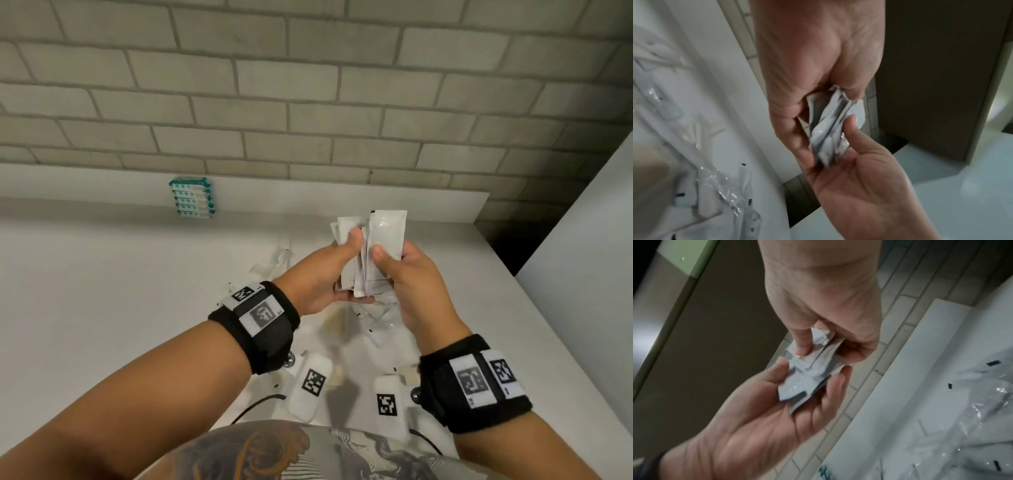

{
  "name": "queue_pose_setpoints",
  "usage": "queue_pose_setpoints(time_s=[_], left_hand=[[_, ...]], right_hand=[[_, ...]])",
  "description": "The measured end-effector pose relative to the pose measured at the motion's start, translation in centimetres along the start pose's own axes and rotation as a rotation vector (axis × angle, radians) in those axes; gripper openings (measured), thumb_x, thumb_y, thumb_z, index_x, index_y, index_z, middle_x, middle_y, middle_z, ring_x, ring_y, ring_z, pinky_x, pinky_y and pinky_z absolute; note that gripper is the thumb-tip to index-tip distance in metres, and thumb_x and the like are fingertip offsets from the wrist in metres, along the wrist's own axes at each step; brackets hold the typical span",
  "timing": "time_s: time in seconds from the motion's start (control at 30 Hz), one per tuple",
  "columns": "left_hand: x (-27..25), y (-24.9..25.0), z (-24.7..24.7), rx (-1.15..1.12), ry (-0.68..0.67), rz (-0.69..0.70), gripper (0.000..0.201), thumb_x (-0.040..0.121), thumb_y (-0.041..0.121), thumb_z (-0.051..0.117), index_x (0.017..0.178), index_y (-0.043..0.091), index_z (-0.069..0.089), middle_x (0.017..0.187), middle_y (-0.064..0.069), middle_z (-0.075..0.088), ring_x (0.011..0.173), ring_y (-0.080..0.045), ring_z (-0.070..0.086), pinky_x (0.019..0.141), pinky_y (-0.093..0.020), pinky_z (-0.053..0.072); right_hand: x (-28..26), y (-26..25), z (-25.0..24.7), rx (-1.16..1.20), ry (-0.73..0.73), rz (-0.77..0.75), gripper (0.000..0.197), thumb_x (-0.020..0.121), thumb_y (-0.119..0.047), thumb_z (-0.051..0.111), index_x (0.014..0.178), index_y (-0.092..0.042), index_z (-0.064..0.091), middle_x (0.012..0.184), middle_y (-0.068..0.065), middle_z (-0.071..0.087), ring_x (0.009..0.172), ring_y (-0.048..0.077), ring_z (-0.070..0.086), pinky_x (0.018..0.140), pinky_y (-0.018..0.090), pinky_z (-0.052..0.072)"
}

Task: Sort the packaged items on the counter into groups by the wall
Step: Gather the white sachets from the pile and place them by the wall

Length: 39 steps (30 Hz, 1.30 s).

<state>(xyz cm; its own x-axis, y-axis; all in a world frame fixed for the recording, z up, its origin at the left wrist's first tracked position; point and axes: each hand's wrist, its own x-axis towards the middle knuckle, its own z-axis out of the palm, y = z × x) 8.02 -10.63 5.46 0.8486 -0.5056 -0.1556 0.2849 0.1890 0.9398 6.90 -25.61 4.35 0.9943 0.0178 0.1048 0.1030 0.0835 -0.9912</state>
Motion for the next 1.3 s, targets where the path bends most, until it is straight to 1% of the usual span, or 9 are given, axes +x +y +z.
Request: queue_pose_setpoints(time_s=[0.17,0.3,0.43,0.53,0.67,0.8,0.97,1.07,1.3], left_hand=[[0.0,-0.5,0.2,0.013,-0.049,-0.022,0.033,0.094,0.013,0.058,0.126,0.015,0.055,0.113,-0.014,0.065,0.095,-0.025,0.068,0.082,-0.041,0.059],[-0.6,-0.6,-0.6,-0.006,0.081,-0.039,0.035,0.094,0.009,0.055,0.128,0.014,0.053,0.109,-0.012,0.070,0.087,-0.023,0.069,0.052,-0.024,0.055],[-1.4,-0.4,-1.5,-0.169,0.011,-0.062,0.037,0.096,0.008,0.043,0.130,0.017,0.052,0.114,-0.017,0.069,0.096,-0.031,0.070,0.053,-0.024,0.057],[-1.6,0.0,-1.5,-0.303,-0.073,-0.097,0.035,0.097,0.013,0.040,0.128,0.016,0.056,0.115,-0.019,0.067,0.097,-0.037,0.069,0.058,-0.029,0.060],[-1.6,-0.1,-1.3,-0.198,-0.085,-0.043,0.037,0.092,0.022,0.056,0.127,0.009,0.056,0.115,-0.017,0.067,0.096,-0.032,0.070,0.058,-0.027,0.060],[-1.6,-0.7,-2.3,-0.045,0.027,0.010,0.040,0.091,0.005,0.058,0.130,0.008,0.052,0.111,-0.016,0.069,0.095,-0.034,0.068,0.051,-0.023,0.055],[-1.9,-0.6,-2.8,0.136,0.036,-0.008,0.046,0.081,0.011,0.068,0.126,0.014,0.058,0.107,-0.010,0.071,0.089,-0.026,0.069,0.049,-0.023,0.054],[-1.7,-0.7,-2.5,0.243,0.088,0.007,0.038,0.085,0.006,0.068,0.122,0.014,0.061,0.102,-0.004,0.072,0.081,-0.016,0.069,0.052,-0.023,0.055],[-2.0,-0.9,-2.7,0.188,0.180,0.059,0.031,0.086,0.008,0.067,0.114,0.022,0.065,0.109,-0.005,0.071,0.086,-0.017,0.068,0.052,-0.022,0.053]], right_hand=[[0.1,0.9,0.6,-0.283,0.017,-0.017,0.036,0.085,-0.055,0.054,0.111,-0.035,0.068,0.119,0.010,0.058,0.103,0.023,0.066,0.089,0.045,0.056],[-0.4,0.2,-0.5,-0.207,0.096,-0.067,0.020,0.089,-0.018,0.064,0.107,-0.020,0.072,0.102,0.005,0.072,0.091,0.023,0.069,0.085,0.043,0.056],[-0.7,-0.2,-1.4,-0.106,0.188,-0.214,0.042,0.085,0.010,0.060,0.086,-0.028,0.078,0.119,-0.004,0.063,0.110,0.008,0.060,0.099,0.033,0.049],[-0.5,0.7,-1.2,-0.151,0.097,-0.361,0.049,0.087,0.009,0.060,0.089,-0.036,0.078,0.144,-0.013,0.043,0.133,0.008,0.043,0.108,0.035,0.041],[-0.1,2.2,-1.4,-0.644,-0.024,-0.535,0.052,0.094,-0.003,0.057,0.111,-0.052,0.064,0.156,-0.015,0.024,0.144,0.016,0.023,0.118,0.044,0.024],[-0.7,1.3,-1.5,-0.436,0.007,-0.412,0.055,0.096,0.009,0.041,0.118,-0.035,0.064,0.149,-0.008,0.040,0.140,0.008,0.033,0.118,0.035,0.028],[-0.6,-0.7,-2.1,-0.275,0.035,-0.141,0.040,0.092,-0.018,0.062,0.126,-0.036,0.051,0.115,-0.012,0.061,0.099,0.006,0.061,0.085,0.022,0.051],[-0.5,-0.8,-2.1,-0.343,-0.015,-0.056,0.020,0.082,-0.010,0.074,0.092,-0.025,0.066,0.087,-0.001,0.069,0.080,0.016,0.065,0.066,0.022,0.052],[-1.1,-0.3,-1.9,-0.524,0.122,-0.042,0.029,0.077,-0.014,0.080,0.069,-0.013,0.051,0.075,0.011,0.065,0.064,0.016,0.056,0.057,0.029,0.046]])
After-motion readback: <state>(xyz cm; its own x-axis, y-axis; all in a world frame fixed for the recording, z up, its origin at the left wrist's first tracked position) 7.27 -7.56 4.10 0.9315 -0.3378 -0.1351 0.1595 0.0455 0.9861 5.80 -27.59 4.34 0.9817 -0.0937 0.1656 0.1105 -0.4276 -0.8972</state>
